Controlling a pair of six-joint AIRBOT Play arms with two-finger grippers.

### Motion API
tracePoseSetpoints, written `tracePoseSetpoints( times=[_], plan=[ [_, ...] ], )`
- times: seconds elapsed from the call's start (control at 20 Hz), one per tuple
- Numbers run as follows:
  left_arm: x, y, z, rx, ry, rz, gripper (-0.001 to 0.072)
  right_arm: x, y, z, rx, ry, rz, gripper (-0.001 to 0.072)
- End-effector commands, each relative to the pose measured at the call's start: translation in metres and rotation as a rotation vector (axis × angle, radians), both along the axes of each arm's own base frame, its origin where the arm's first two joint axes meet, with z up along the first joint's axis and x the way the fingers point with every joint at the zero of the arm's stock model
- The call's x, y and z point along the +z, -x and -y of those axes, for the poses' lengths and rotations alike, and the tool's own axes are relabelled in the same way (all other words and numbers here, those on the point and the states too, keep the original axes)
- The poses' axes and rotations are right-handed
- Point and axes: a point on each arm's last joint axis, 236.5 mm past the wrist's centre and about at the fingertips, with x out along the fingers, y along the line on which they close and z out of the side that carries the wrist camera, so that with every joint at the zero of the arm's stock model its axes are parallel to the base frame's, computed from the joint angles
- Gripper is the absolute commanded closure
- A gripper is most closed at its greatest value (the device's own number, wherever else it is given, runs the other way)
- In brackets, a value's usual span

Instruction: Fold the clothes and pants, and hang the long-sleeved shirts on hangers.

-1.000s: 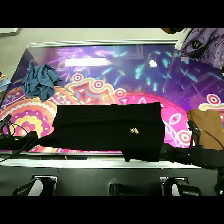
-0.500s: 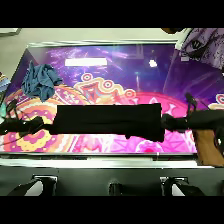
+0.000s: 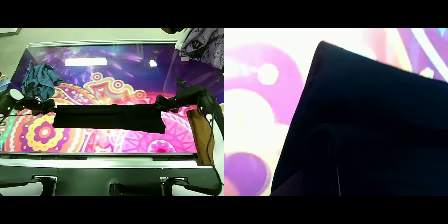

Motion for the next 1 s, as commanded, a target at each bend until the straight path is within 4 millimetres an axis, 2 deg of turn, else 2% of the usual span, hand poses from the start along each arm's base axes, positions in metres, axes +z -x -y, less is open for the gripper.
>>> tracePoseSetpoints(
  times=[0.0, 0.1, 0.25, 0.3, 0.35, 0.4, 0.45, 0.5, 0.6, 0.7, 0.75, 0.85, 0.95],
  plan=[
    [-0.015, -0.019, 0.007, -0.026, -0.002, -0.015, 0.0693, -0.014, -0.021, 0.006, -0.022, 0.017, 0.013, 0.0684],
    [-0.023, -0.023, 0.014, -0.041, 0.0, -0.027, 0.0693, -0.023, -0.027, 0.009, -0.037, 0.023, 0.015, 0.0684],
    [-0.035, -0.021, 0.026, -0.067, 0.005, -0.054, 0.0672, -0.044, -0.025, 0.008, -0.046, 0.013, -0.033, 0.068],
    [-0.037, -0.021, 0.027, -0.07, 0.005, -0.056, 0.0578, -0.048, -0.022, 0.008, -0.042, 0.01, -0.05, 0.0646],
    [-0.035, -0.023, 0.027, -0.059, 0.006, -0.054, 0.0407, -0.048, -0.019, 0.008, -0.036, 0.006, -0.064, 0.0516],
    [-0.031, -0.025, 0.025, -0.043, 0.009, -0.05, 0.0204, -0.044, -0.015, 0.009, -0.028, -0.003, -0.08, 0.0268],
    [-0.023, -0.029, 0.022, -0.04, 0.01, -0.042, 0.0115, -0.036, -0.011, 0.013, -0.009, -0.008, -0.097, 0.0175],
    [-0.013, -0.032, 0.018, -0.034, 0.012, -0.036, 0.0093, -0.026, -0.008, 0.021, 0.013, -0.012, -0.106, 0.0161],
    [0.012, -0.036, 0.007, -0.031, -0.004, -0.015, 0.0093, -0.012, -0.004, 0.048, -0.007, -0.036, -0.119, 0.0081],
    [0.036, -0.041, -0.005, -0.033, -0.046, 0.028, 0.0093, -0.012, 0.007, 0.074, -0.037, -0.076, -0.149, 0.0042],
    [0.046, -0.042, -0.009, -0.034, -0.064, 0.051, 0.0093, -0.015, 0.012, 0.081, -0.043, -0.105, -0.166, 0.0033],
    [0.057, -0.042, -0.012, -0.036, -0.082, 0.075, 0.0093, -0.022, 0.015, 0.084, -0.042, -0.19, -0.179, 0.0029],
    [0.06, -0.04, -0.011, -0.037, -0.081, 0.076, 0.0093, -0.036, 0.018, 0.081, -0.022, -0.227, -0.204, 0.0029]
  ],
)
